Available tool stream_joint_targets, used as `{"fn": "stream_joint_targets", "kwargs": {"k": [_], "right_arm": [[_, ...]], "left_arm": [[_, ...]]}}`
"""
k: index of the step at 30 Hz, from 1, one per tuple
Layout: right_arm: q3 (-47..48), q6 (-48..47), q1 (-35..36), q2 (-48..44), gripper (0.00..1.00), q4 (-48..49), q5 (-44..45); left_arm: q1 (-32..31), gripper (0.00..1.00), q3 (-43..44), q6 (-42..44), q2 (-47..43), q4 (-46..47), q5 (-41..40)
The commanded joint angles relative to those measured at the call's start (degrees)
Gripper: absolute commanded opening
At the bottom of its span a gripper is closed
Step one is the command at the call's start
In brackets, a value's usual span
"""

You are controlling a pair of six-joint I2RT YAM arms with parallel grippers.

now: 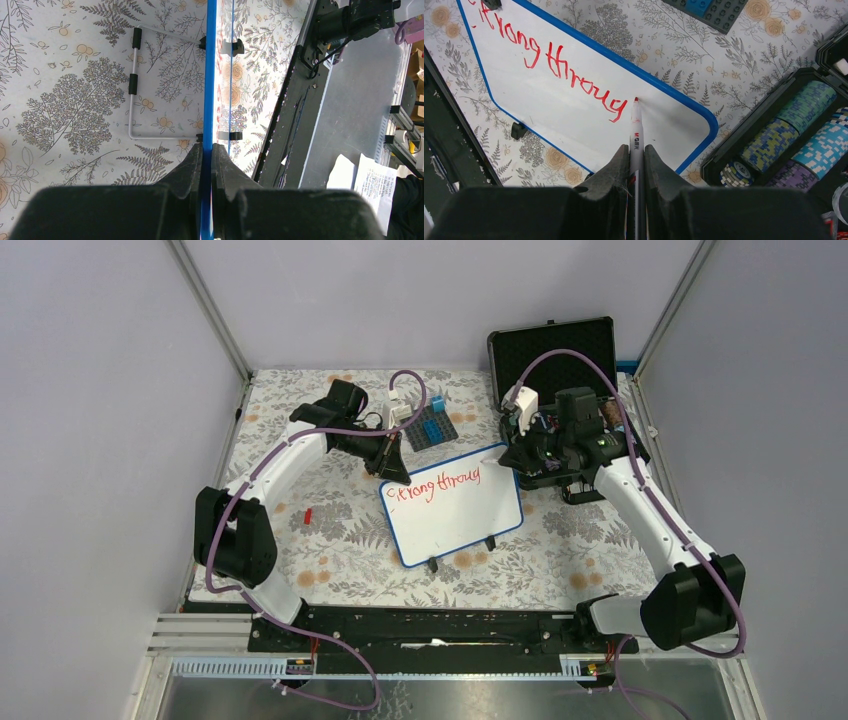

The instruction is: Write a sentence on the whiteboard

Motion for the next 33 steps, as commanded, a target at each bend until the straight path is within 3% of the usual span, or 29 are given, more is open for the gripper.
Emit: {"fn": "stream_joint_targets", "kwargs": {"k": [1,24,33], "right_arm": [[2.4,-0.3,-0.2,0.8,0.0,1.8,0.8],[-5.9,-1.1,-0.2,-3.3,0.0,1.9,-0.3],[-3.9,-0.8,-0.2,-2.6,0.0,2.2,0.0]], "left_arm": [[-0.8,0.0,-0.1,1.7,0.8,1.8,-2.8],[-0.8,0.0,0.2,1.6,0.9,1.8,-2.7],[-0.8,0.0,0.3,1.5,1.1,1.8,-2.6]]}}
